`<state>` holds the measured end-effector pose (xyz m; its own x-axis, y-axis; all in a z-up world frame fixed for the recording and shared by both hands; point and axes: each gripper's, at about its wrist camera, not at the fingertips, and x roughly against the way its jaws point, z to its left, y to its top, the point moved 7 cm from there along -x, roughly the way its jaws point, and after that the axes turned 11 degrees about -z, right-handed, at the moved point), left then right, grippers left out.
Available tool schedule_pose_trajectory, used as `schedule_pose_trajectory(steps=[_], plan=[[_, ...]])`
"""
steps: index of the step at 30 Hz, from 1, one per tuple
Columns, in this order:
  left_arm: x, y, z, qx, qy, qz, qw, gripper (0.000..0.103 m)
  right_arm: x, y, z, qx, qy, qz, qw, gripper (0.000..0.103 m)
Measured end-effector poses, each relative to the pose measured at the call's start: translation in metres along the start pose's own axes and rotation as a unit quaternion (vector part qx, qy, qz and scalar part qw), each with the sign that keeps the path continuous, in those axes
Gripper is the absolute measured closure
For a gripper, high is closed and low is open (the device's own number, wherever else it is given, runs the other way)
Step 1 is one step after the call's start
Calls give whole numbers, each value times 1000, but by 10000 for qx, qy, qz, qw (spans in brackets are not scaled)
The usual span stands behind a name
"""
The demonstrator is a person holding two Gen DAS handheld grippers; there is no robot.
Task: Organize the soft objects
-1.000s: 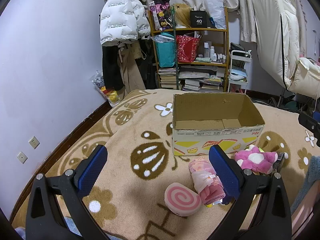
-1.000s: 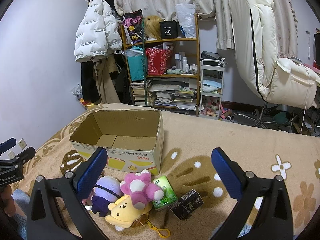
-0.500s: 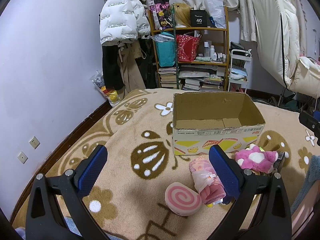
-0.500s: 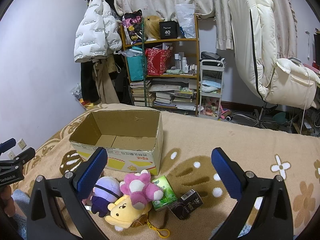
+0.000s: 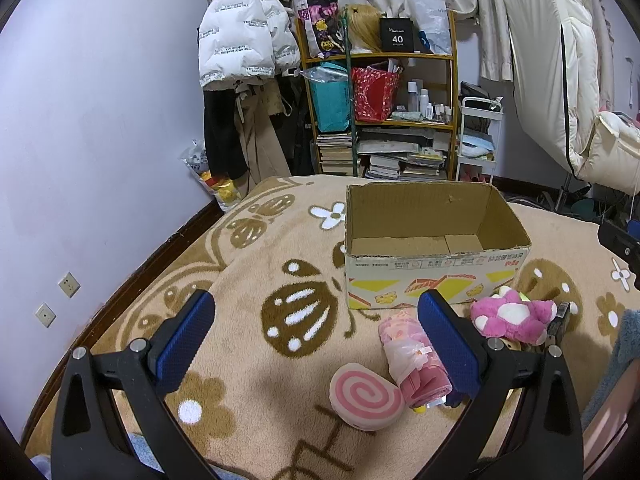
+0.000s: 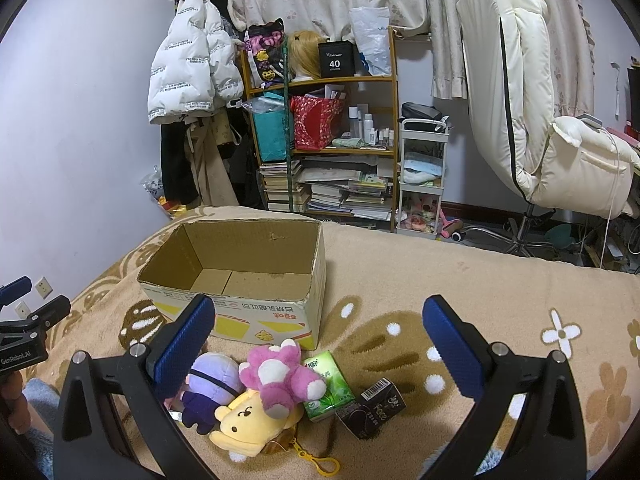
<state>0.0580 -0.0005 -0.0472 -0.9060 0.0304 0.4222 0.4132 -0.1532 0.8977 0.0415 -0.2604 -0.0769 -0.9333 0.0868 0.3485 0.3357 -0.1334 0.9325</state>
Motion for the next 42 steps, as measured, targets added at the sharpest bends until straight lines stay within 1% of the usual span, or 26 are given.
schedule_pose_trajectory(steps=[12, 15, 17, 23, 25, 29, 31, 32, 33, 35, 39, 42], plan=[[-2, -3, 1, -6, -3, 21, 10000, 2, 0, 0, 0, 2, 0, 6, 10000, 0], [-7, -16, 9, -12, -28, 48, 10000, 2, -1, -1, 0, 1, -1, 8, 10000, 0], [-7, -18, 10, -24, -21, 52, 10000, 2, -1, 0, 0, 0, 3, 12, 10000, 0], [-8, -21, 12, -37, -24, 142, 9999, 2, -3, 7, 2, 46, -51, 31, 10000, 0], [-9, -20, 10, -62, 4, 214, 9998, 2, -3, -3, 4, 70, -29, 46, 10000, 0], [-11, -19, 9, -76, 3, 301, 9995, 2, -1, -4, 0, 60, -20, 72, 10000, 0], [-14, -19, 9, -83, 8, 352, 9993, 2, -1, -9, -1, 23, -27, 120, 9999, 0], [-14, -20, 9, -85, 11, 381, 9992, 2, -5, -9, 0, 5, -30, 139, 9999, 0], [-15, -19, 9, -88, 17, 408, 9991, 2, -14, -17, -3, -32, -38, 184, 9998, 0], [-20, -21, 8, -104, 32, 500, 9987, 2, -18, -18, -4, -104, -38, 275, 9996, 0], [-28, -28, 6, -170, 57, 738, 9971, 2, -28, -26, -10, -258, -132, 670, 9973, 0], [-34, -33, 4, -208, 52, 906, 9957, 2, -32, -32, -14, -388, -144, 869, 9954, 0]])
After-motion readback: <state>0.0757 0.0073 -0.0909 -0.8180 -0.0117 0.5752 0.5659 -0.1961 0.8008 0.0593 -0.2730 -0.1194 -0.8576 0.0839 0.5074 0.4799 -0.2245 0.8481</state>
